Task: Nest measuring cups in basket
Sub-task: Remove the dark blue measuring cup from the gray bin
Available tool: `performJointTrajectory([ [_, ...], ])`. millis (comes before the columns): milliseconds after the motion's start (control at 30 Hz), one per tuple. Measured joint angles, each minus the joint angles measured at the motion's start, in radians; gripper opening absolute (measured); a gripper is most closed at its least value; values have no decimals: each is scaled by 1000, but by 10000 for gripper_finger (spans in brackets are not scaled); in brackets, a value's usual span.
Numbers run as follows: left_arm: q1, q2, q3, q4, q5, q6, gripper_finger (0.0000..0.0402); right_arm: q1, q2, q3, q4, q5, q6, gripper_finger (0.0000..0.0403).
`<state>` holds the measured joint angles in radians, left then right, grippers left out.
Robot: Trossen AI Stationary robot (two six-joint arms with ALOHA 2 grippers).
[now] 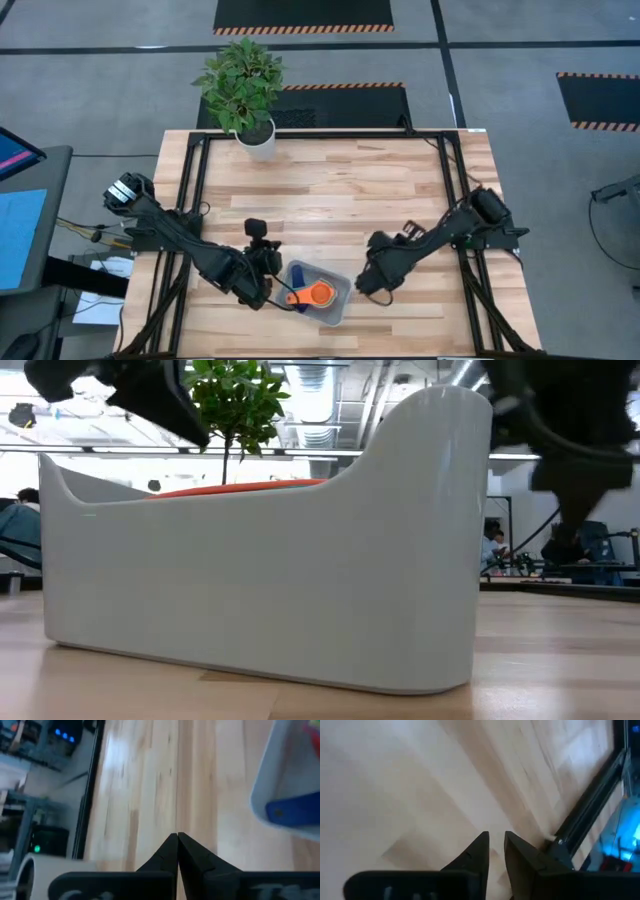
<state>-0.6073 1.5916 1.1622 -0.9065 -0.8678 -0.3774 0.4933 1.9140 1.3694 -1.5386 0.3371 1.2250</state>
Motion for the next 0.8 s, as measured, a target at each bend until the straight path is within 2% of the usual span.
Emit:
performJointTrajectory([
  [67,19,0,4,47,32,53,0,5,-49,-93,44,-15,52,71],
  [200,104,0,5,210,222,193,0,22,-150,-238,169,-33,109,58],
  [367,173,7,5,382,366,368,0,60,-255,-361,420,2,83,53],
  [467,180,12,6,386,496,443,0,82,-291,-420,566,3,11,53],
  [600,179,14,6,367,607,568,0,110,-306,-478,698,3,-45,53],
  [667,185,14,6,383,666,576,0,119,-305,-494,724,2,-45,53],
  [800,220,37,8,438,721,575,0,123,-305,-509,763,2,-45,53],
])
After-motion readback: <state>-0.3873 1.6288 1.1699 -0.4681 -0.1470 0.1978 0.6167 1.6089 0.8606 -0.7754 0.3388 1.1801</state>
